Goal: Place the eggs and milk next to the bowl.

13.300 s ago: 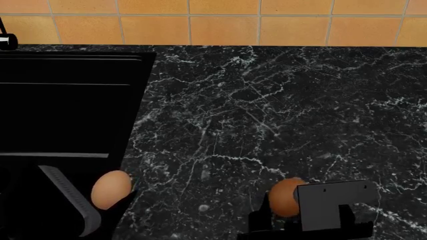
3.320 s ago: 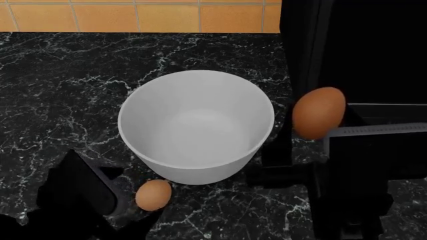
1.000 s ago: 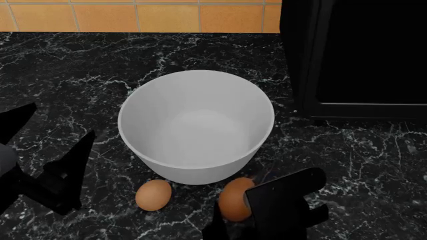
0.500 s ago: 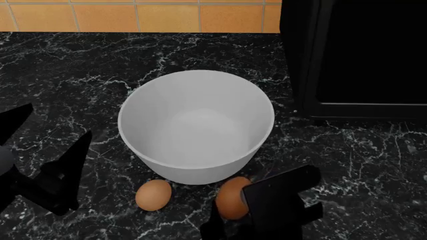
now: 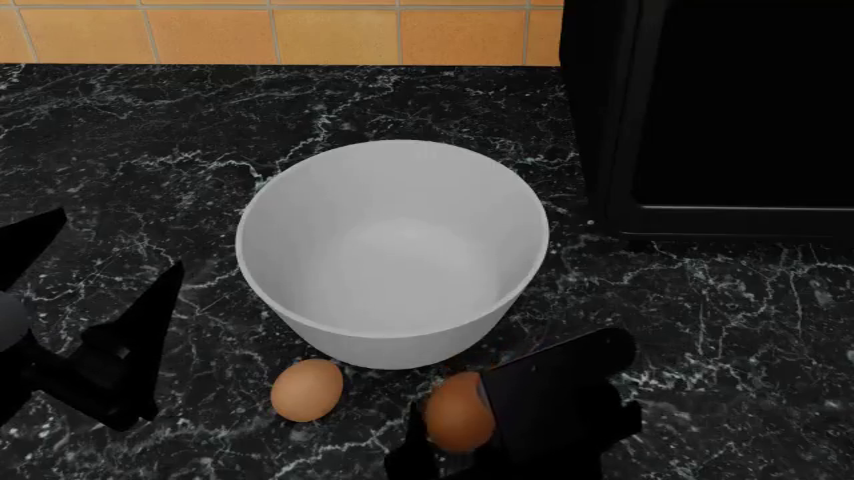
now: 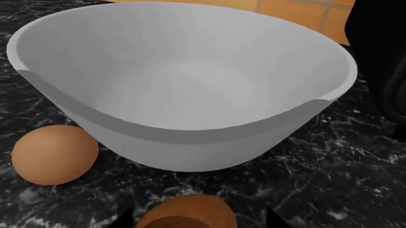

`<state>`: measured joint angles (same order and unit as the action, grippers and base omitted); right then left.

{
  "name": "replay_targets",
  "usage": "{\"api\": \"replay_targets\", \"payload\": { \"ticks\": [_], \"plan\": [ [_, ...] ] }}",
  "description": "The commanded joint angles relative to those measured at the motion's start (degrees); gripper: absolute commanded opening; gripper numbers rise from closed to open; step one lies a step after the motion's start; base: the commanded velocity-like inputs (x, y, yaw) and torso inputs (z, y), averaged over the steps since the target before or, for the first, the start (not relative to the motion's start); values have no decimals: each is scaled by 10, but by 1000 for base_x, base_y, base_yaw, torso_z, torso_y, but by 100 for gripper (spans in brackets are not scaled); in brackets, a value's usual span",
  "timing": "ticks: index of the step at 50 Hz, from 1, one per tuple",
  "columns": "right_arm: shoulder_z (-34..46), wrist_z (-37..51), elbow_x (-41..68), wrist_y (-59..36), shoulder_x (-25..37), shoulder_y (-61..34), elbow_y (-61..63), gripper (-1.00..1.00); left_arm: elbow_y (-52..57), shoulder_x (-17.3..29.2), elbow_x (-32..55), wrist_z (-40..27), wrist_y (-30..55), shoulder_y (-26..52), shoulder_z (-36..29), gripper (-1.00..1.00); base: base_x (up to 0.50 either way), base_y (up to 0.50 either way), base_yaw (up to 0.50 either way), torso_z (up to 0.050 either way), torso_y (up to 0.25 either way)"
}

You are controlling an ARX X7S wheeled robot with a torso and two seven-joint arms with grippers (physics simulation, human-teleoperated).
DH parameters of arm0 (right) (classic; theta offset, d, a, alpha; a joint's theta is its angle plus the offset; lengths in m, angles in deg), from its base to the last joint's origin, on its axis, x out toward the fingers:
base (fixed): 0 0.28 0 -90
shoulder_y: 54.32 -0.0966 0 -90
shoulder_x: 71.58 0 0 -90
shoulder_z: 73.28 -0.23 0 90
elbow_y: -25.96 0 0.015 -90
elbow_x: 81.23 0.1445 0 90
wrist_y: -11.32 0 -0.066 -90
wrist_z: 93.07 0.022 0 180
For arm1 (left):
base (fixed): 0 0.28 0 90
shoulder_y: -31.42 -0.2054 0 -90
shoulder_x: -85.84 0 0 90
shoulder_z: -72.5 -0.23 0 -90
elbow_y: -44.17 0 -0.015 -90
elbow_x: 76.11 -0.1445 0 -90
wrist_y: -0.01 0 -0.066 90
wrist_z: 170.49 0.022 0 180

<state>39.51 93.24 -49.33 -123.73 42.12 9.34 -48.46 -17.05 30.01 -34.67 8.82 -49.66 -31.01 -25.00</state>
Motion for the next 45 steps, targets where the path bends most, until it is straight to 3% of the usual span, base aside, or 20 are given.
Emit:
{"api": "replay_targets", "payload": {
  "ticks": [1,21,45],
  "plan": [
    [3,-5,-4,-2,2,-1,3,100,0,1,0,-1,0,2,-2,100,0,0,0,0,0],
    [0,5,9,-22,7,-9,31,100,7,5,8,-6,1,-1,4,100,0,0,0,0,0],
    [-52,62,66,-92,45,9,182,100,1,1,5,-6,-1,8,-6,100,0,0,0,0,0]
  ]
}}
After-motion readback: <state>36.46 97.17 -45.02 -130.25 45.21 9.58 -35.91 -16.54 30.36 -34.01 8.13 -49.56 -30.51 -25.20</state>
